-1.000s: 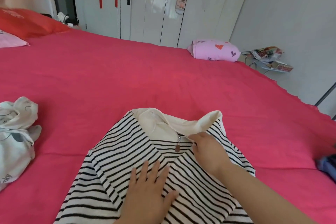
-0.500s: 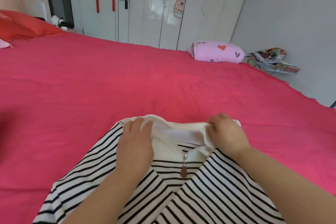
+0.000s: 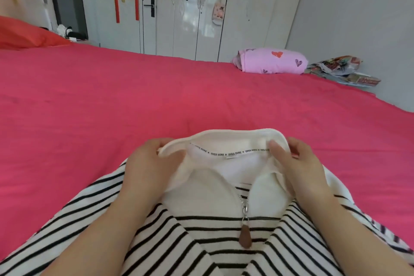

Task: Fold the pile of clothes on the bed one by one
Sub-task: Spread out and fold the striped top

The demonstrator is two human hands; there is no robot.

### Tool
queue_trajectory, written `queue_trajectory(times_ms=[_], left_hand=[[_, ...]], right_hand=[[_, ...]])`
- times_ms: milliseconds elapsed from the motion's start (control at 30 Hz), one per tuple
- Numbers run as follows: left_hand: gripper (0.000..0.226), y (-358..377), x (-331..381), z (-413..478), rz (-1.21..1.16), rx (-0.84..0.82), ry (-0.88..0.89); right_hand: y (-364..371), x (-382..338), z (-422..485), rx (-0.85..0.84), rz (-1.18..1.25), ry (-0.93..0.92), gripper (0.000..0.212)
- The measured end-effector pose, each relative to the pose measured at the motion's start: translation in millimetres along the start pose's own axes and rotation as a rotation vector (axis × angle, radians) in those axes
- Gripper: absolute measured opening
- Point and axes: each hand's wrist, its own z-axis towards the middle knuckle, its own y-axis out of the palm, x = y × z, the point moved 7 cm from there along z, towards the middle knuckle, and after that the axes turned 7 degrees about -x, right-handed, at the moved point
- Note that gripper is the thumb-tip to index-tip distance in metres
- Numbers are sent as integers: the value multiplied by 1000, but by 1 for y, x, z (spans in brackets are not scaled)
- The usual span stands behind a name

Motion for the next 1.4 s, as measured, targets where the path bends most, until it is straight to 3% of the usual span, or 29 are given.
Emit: queue_trajectory(times_ms=[33,100,133,167,233,300,333,400,533,600,633,767,800,900,967,1067,1133,1167,1233,1300,1400], left_hand=[[9,1,-2,1,-186,-24,-37],[13,10,1,2,-593,-103,-110],[15,17,10,0,-749,-161,-114],[17,24,18,1,-867,-207,-98],[37,37,29,3,-919,-266,-59],[61,47,29,4,-569,-328,-4],[66,53,25,3,-340,-353,18],[73,66,14,1,48,-396,87],[66,90,4,-2,698,-463,226],[62,89,-1,-3,832,-432,219],[61,88,-2,-4,858,-418,209],[61,86,-3,-7,890,-374,209],[60,85,-2,-7,886,-357,223],[57,81,4,-12,840,-342,289],[55,79,5,-18,832,-384,315],[53,74,5,-26,803,-444,315],[51,70,7,-29,727,-448,310],[50,68,9,-30,699,-440,311],[47,64,14,-32,657,-406,308],[42,57,26,-35,542,-331,306],[35,45,49,-42,326,-245,294]], right_hand=[[-1,-4,0,-8,-167,-2,43],[0,-10,0,-50,-489,9,48],[-1,-10,1,-38,-511,23,51],[-4,-7,2,-14,-389,31,50],[-2,0,2,-58,266,109,32],[6,-5,-1,-182,949,115,27],[9,-6,1,-230,1097,98,38],[16,-6,0,-302,917,48,49],[47,-14,-12,-358,-309,-291,40],[65,-7,-11,-357,-738,-333,59],[68,-7,-11,-340,-807,-313,62],[52,-27,-14,-81,-649,-380,66],[55,-29,-13,-83,-685,-407,61],[78,0,0,-359,-944,-227,56],[82,7,7,-464,-968,-139,57],[68,-13,-2,-353,-685,-199,58],[47,-38,-22,-254,-470,-335,52],[41,-48,-34,-309,-408,-387,44],[37,-59,-61,-584,-348,-399,30],[39,-59,-86,-835,-424,-367,28],[44,-54,-101,-917,-590,-397,30]])
